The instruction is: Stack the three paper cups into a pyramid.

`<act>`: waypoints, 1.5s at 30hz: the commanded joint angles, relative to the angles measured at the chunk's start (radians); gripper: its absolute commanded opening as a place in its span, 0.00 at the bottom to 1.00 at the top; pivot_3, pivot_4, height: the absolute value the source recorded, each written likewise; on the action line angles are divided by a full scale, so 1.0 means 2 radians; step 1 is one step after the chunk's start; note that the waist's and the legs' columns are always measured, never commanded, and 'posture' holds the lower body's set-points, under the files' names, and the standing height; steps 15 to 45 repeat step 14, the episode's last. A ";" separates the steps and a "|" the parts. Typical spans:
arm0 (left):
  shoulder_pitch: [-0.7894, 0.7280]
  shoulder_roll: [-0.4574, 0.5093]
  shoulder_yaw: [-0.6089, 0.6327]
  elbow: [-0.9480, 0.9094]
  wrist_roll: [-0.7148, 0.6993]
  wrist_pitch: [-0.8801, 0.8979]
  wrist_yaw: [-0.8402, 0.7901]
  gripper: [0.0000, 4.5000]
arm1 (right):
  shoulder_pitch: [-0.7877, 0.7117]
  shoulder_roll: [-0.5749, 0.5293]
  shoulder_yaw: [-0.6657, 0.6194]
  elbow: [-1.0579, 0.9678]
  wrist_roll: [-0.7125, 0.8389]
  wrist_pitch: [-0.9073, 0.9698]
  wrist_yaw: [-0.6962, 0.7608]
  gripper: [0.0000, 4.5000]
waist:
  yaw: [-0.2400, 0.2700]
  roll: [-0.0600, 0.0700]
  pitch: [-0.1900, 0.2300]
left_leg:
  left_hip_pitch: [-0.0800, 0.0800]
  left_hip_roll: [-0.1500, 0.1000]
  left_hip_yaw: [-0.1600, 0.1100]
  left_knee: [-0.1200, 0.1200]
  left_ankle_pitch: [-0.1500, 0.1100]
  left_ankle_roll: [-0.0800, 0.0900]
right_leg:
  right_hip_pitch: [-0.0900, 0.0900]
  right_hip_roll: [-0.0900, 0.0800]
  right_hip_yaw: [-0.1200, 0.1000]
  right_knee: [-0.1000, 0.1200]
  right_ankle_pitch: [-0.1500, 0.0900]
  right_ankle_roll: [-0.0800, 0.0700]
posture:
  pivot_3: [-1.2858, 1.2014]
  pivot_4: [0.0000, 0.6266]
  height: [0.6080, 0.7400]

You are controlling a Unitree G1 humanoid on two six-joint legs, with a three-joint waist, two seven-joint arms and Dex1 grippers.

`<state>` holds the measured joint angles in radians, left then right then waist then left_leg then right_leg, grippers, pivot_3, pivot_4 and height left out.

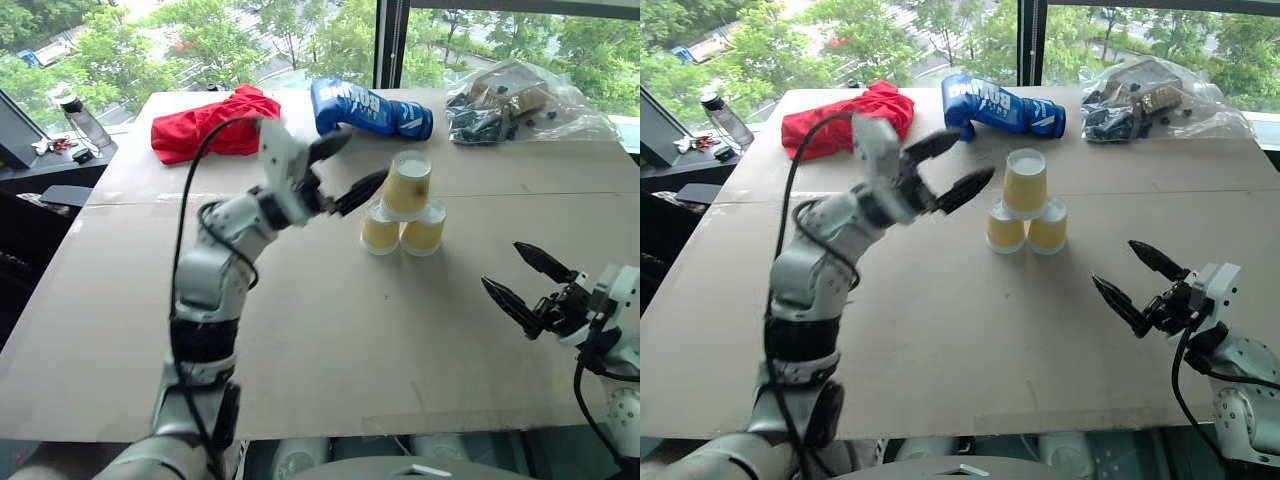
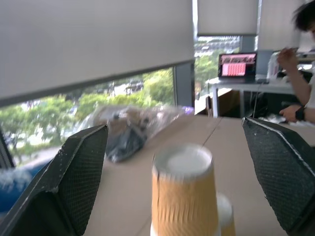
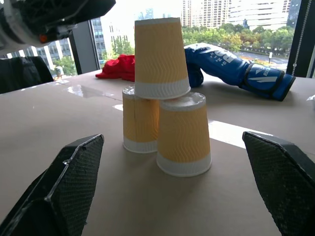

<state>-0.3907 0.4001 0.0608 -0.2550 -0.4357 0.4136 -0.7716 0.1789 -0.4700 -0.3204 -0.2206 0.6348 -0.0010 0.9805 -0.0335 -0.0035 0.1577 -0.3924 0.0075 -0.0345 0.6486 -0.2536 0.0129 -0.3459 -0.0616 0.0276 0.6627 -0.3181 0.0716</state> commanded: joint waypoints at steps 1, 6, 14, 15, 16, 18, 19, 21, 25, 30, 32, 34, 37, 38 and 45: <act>0.119 0.031 0.043 -0.068 -0.028 0.011 -0.011 0.99 | 0.007 -0.011 -0.006 0.031 -0.019 -0.038 0.032 1.00 | 0.003 0.000 0.000 | -0.001 0.000 0.000 0.000 0.000 0.000 | -0.001 0.000 0.000 0.000 0.000 0.000 | 0.52 0.24 1.00; 0.274 0.056 0.031 -0.067 0.027 -0.043 -0.012 0.99 | 0.012 -0.023 -0.001 0.066 -0.031 -0.051 0.059 1.00 | 0.015 0.000 0.000 | 0.000 -0.001 0.000 0.001 -0.001 0.002 | 0.001 -0.003 0.000 -0.001 0.000 0.000 | 0.52 0.24 1.00; 0.345 0.030 -0.017 -0.077 0.085 -0.102 0.034 0.99 | -0.014 -0.029 0.017 0.109 -0.043 -0.058 0.083 1.00 | 0.020 0.001 -0.001 | 0.000 -0.001 0.000 0.001 -0.001 0.002 | 0.002 -0.006 0.002 -0.001 0.001 -0.001 | 0.52 0.24 1.00; 0.345 0.030 -0.017 -0.077 0.085 -0.102 0.034 0.99 | -0.014 -0.029 0.017 0.109 -0.043 -0.058 0.083 1.00 | 0.020 0.001 -0.001 | 0.000 -0.001 0.000 0.001 -0.001 0.002 | 0.002 -0.006 0.002 -0.001 0.001 -0.001 | 0.52 0.24 1.00; 0.345 0.030 -0.017 -0.077 0.085 -0.102 0.034 0.99 | -0.014 -0.029 0.017 0.109 -0.043 -0.058 0.083 1.00 | 0.020 0.001 -0.001 | 0.000 -0.001 0.000 0.001 -0.001 0.002 | 0.002 -0.006 0.002 -0.001 0.001 -0.001 | 0.52 0.24 1.00; 0.345 0.030 -0.017 -0.077 0.085 -0.102 0.034 0.99 | -0.014 -0.029 0.017 0.109 -0.043 -0.058 0.083 1.00 | 0.020 0.001 -0.001 | 0.000 -0.001 0.000 0.001 -0.001 0.002 | 0.002 -0.006 0.002 -0.001 0.001 -0.001 | 0.52 0.24 1.00; 0.345 0.030 -0.017 -0.077 0.085 -0.102 0.034 0.99 | -0.014 -0.029 0.017 0.109 -0.043 -0.058 0.083 1.00 | 0.020 0.001 -0.001 | 0.000 -0.001 0.000 0.001 -0.001 0.002 | 0.002 -0.006 0.002 -0.001 0.001 -0.001 | 0.52 0.24 1.00; 0.345 0.030 -0.017 -0.077 0.085 -0.102 0.034 0.99 | -0.014 -0.029 0.017 0.109 -0.043 -0.058 0.083 1.00 | 0.020 0.001 -0.001 | 0.000 -0.001 0.000 0.001 -0.001 0.002 | 0.002 -0.006 0.002 -0.001 0.001 -0.001 | 0.52 0.24 1.00; 0.345 0.030 -0.017 -0.077 0.085 -0.102 0.034 0.99 | -0.014 -0.029 0.017 0.109 -0.043 -0.058 0.083 1.00 | 0.020 0.001 -0.001 | 0.000 -0.001 0.000 0.001 -0.001 0.002 | 0.002 -0.006 0.002 -0.001 0.001 -0.001 | 0.52 0.24 1.00; 0.345 0.030 -0.017 -0.077 0.085 -0.102 0.034 0.99 | -0.014 -0.029 0.017 0.109 -0.043 -0.058 0.083 1.00 | 0.020 0.001 -0.001 | 0.000 -0.001 0.000 0.001 -0.001 0.002 | 0.002 -0.006 0.002 -0.001 0.001 -0.001 | 0.52 0.24 1.00; 0.345 0.030 -0.017 -0.077 0.085 -0.102 0.034 0.99 | -0.014 -0.029 0.017 0.109 -0.043 -0.058 0.083 1.00 | 0.020 0.001 -0.001 | 0.000 -0.001 0.000 0.001 -0.001 0.002 | 0.002 -0.006 0.002 -0.001 0.001 -0.001 | 0.52 0.24 1.00; 0.345 0.030 -0.017 -0.077 0.085 -0.102 0.034 0.99 | -0.014 -0.029 0.017 0.109 -0.043 -0.058 0.083 1.00 | 0.020 0.001 -0.001 | 0.000 -0.001 0.000 0.001 -0.001 0.002 | 0.002 -0.006 0.002 -0.001 0.001 -0.001 | 0.52 0.24 1.00; 0.345 0.030 -0.017 -0.077 0.085 -0.102 0.034 0.99 | -0.014 -0.029 0.017 0.109 -0.043 -0.058 0.083 1.00 | 0.020 0.001 -0.001 | 0.000 -0.001 0.000 0.001 -0.001 0.002 | 0.002 -0.006 0.002 -0.001 0.001 -0.001 | 0.52 0.24 1.00; 0.345 0.030 -0.017 -0.077 0.085 -0.102 0.034 0.99 | -0.014 -0.029 0.017 0.109 -0.043 -0.058 0.083 1.00 | 0.020 0.001 -0.001 | 0.000 -0.001 0.000 0.001 -0.001 0.002 | 0.002 -0.006 0.002 -0.001 0.001 -0.001 | 0.52 0.24 1.00; 0.345 0.030 -0.017 -0.077 0.085 -0.102 0.034 0.99 | -0.014 -0.029 0.017 0.109 -0.043 -0.058 0.083 1.00 | 0.020 0.001 -0.001 | 0.000 -0.001 0.000 0.001 -0.001 0.002 | 0.002 -0.006 0.002 -0.001 0.001 -0.001 | 0.52 0.24 1.00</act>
